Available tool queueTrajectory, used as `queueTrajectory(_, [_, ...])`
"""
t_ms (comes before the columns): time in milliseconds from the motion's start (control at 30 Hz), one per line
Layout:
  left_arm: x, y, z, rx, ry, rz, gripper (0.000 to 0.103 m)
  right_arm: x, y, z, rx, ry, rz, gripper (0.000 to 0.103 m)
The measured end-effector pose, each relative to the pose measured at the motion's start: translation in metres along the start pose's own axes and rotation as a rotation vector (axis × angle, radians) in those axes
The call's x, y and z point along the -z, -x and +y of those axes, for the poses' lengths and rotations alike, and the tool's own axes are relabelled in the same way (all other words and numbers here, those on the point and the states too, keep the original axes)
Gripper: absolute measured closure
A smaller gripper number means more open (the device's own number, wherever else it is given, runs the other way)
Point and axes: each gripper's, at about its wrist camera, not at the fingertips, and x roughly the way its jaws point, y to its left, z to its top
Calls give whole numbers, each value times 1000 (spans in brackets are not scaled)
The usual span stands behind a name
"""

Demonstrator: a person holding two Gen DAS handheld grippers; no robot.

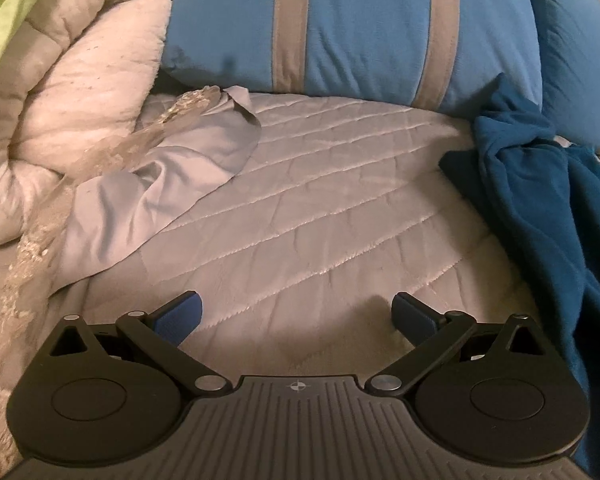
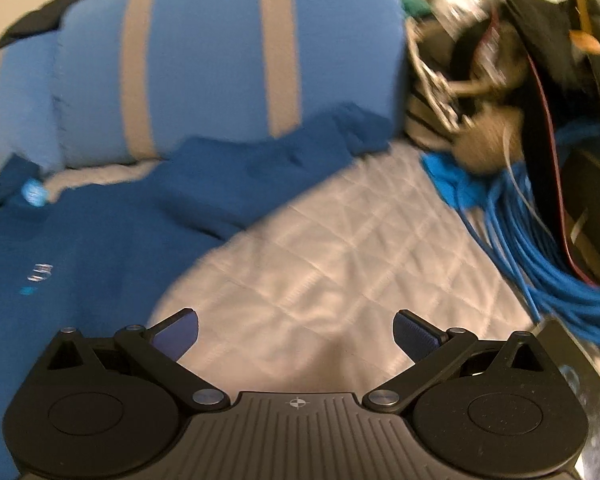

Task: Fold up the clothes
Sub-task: 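Move both tools over the dark blue sweatshirt toward its sleeves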

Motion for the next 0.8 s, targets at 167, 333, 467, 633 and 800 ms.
queueTrajectory(167, [-9, 14, -5, 53, -1, 18, 0, -16, 3, 42, -79, 86, 46, 0])
queueTrajectory(333, [-30, 35, -10, 84, 29, -49, 0, -22, 3, 79, -124, 185, 62, 0])
queueTrajectory(467, [-52, 51, -18, 107, -3, -101, 0, -28, 14, 94, -164, 148, 49, 0])
queueTrajectory(633, [-78, 67, -30, 91, -129, -129, 0, -29, 28, 121, -224, 135, 72, 0])
queueTrajectory(800, [-100, 96, -50, 97, -302, -261, 0, -20, 33, 156, -265, 237, 109, 0])
